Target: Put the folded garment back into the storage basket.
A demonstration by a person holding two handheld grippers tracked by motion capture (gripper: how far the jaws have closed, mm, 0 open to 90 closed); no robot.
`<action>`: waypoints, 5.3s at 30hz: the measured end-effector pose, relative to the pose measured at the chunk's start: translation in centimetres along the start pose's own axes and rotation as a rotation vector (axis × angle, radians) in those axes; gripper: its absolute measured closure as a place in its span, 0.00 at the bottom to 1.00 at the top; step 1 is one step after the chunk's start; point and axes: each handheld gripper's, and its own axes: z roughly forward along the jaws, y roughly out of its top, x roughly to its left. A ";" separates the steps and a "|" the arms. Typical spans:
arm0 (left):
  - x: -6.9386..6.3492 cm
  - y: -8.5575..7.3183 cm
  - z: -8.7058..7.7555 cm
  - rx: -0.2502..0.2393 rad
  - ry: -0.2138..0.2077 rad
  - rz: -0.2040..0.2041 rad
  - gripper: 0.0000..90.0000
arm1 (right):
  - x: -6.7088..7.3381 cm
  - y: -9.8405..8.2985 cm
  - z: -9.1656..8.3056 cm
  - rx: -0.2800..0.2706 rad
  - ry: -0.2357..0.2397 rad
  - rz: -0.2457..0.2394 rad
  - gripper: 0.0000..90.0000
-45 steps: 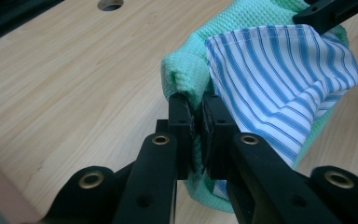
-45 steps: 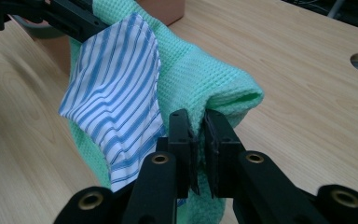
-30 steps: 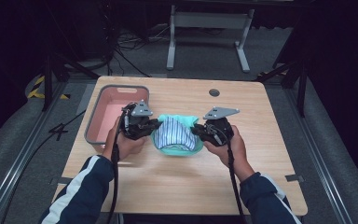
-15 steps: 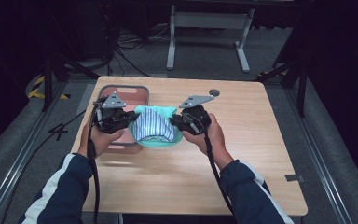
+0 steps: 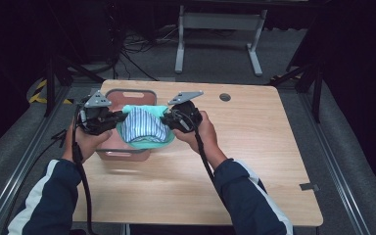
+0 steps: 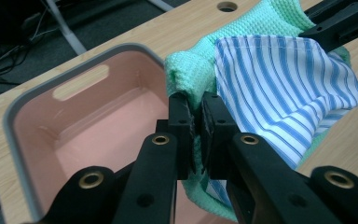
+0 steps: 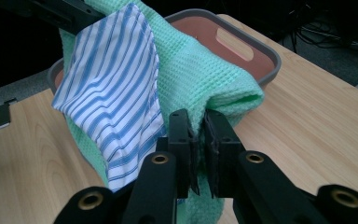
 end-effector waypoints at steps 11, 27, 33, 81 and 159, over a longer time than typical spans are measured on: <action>3.2 -1.0 -1.1 0.010 0.065 -0.058 0.93 | 1.4 2.3 4.4 0.016 0.022 -0.015 0.91; 5.0 -3.4 0.3 0.079 0.111 -0.070 0.93 | 2.5 2.2 9.0 0.065 0.046 0.001 0.91; 5.4 -4.2 1.1 0.094 0.105 -0.080 0.93 | 2.5 1.8 9.8 0.092 0.044 0.001 0.91; -0.8 -4.7 1.2 0.028 0.085 -0.009 0.46 | 1.9 -1.4 6.2 0.166 -0.033 -0.127 0.40; -14.7 -10.1 10.4 0.180 -0.288 0.286 0.19 | -8.8 -27.7 -15.4 0.149 -0.248 0.072 0.30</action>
